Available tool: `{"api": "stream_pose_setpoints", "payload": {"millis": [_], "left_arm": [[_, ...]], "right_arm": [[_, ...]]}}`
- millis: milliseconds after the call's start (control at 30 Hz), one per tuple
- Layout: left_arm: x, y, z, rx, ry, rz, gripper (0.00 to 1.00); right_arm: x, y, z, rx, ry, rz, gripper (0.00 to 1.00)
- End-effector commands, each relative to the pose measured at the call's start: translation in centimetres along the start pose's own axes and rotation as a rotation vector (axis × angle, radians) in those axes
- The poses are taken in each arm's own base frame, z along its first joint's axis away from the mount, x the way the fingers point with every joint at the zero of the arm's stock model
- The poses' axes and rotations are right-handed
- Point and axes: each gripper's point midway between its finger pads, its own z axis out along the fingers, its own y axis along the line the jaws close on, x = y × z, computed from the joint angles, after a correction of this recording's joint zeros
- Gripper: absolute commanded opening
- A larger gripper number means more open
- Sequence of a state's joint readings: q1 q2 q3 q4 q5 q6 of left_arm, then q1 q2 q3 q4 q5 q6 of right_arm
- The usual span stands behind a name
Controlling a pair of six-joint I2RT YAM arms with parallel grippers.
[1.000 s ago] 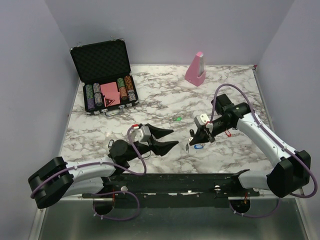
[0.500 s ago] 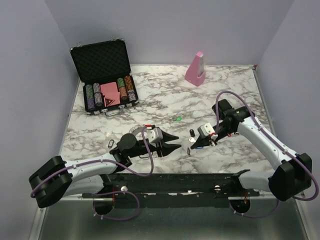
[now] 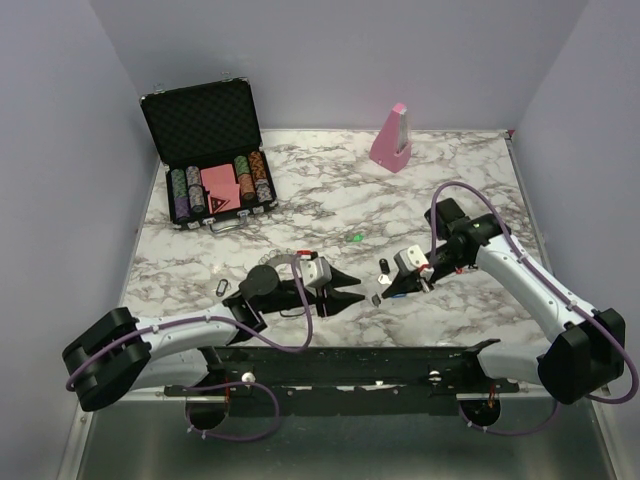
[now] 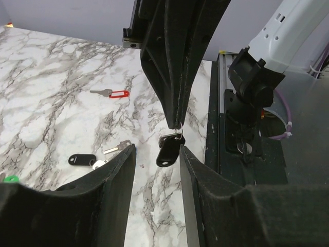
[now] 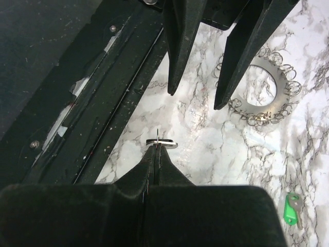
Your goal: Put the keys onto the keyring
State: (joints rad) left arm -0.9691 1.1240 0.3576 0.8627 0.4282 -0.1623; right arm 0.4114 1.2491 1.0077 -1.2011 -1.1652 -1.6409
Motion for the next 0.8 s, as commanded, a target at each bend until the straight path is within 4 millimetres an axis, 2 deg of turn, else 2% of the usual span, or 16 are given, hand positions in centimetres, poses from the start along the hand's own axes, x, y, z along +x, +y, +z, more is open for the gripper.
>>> {"api": "stream_pose_setpoints", "payload": {"millis": [0, 333, 767], "left_arm": [[-0.6, -0.9, 0.7, 0.054, -0.001, -0.005, 0.47], [-0.5, -1.3, 2.3, 0.076, 0.019, -0.030, 0.42], [0.5, -1.0, 3.6, 0.061, 0.091, -0.027, 0.32]], "right_arm": [[-0.3, -0.6, -0.3, 0.024, 0.026, 0.056, 0.01], [-0.3, -1.6, -0.4, 0.063, 0.029, 0.175, 0.01], [-0.4, -1.9, -0.5, 0.073, 0.030, 0.206, 0.01]]}}
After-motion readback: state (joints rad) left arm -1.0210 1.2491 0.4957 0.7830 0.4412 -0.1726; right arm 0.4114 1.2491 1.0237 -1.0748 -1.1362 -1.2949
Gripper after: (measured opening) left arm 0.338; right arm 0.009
